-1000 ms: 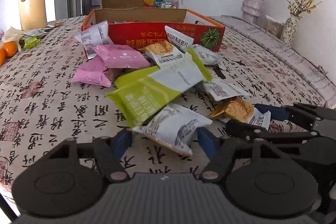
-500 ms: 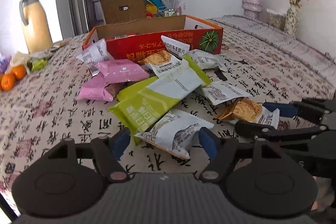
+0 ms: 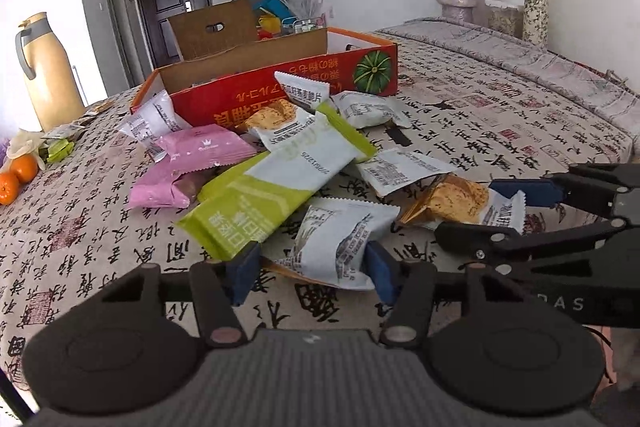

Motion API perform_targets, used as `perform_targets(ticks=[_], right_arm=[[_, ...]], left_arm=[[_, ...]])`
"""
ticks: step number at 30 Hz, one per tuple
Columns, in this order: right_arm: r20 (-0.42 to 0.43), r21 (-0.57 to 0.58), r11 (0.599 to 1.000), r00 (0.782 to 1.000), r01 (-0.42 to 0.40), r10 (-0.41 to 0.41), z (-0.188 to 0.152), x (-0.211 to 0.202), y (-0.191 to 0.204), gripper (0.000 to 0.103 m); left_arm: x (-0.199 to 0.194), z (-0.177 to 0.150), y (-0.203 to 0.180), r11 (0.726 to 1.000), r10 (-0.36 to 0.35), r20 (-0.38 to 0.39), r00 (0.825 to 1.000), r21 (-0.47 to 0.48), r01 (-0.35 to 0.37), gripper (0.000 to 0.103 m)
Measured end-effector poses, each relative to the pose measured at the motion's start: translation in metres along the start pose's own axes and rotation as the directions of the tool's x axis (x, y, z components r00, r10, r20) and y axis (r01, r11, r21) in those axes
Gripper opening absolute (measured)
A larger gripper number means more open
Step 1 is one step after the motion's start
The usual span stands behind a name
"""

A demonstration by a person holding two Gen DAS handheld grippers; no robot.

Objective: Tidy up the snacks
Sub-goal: 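Carry both held packets over the cardboard box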

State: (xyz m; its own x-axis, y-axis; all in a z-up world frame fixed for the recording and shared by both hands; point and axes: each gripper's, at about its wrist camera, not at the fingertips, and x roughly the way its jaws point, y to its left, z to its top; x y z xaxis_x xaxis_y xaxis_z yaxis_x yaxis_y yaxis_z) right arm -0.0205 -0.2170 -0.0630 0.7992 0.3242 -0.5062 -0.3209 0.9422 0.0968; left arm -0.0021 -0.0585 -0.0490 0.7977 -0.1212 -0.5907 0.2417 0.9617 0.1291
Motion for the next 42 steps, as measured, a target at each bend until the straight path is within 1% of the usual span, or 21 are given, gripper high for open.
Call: perform_targets(ticks=[5,11,17,26,34,42], right_arm=[[0.003,0.004,1.0,1.0,-0.001,0.001,0.0,-0.002,-0.001,0.059],[0.007,0.014,1.0,1.0,0.019,-0.019,0.0,-0.004,-0.005,0.059],[0.016,0.017,0.999,0.999,0.028,-0.028,0.0,-0.007,-0.006,0.059],[0.056,0.012,0.999,0.997,0.053,-0.054,0.005,-0.019,-0.007,0.059],[0.092,0.003,0.997,0.993,0.076,-0.076,0.019,-0.023,-0.007,0.059],[0.138,-0.004,0.997,0.987,0.081,-0.08,0.048,-0.01,-0.009,0.059]], left_arm=[[0.001,0.001,0.0,1.0,-0.008,-0.009,1.0,-0.008,0.008,0.059],[0.002,0.002,0.001,1.0,-0.017,-0.008,1.0,-0.021,0.017,0.058],[-0.01,0.005,0.004,0.999,-0.025,0.027,0.999,-0.04,0.026,0.058],[-0.026,0.012,0.003,0.999,-0.027,0.086,0.996,-0.042,0.031,0.058],[-0.028,0.03,0.01,0.998,-0.017,0.132,0.991,-0.051,0.023,0.058],[-0.022,0.064,0.027,0.996,0.014,0.197,0.98,-0.084,0.003,0.058]])
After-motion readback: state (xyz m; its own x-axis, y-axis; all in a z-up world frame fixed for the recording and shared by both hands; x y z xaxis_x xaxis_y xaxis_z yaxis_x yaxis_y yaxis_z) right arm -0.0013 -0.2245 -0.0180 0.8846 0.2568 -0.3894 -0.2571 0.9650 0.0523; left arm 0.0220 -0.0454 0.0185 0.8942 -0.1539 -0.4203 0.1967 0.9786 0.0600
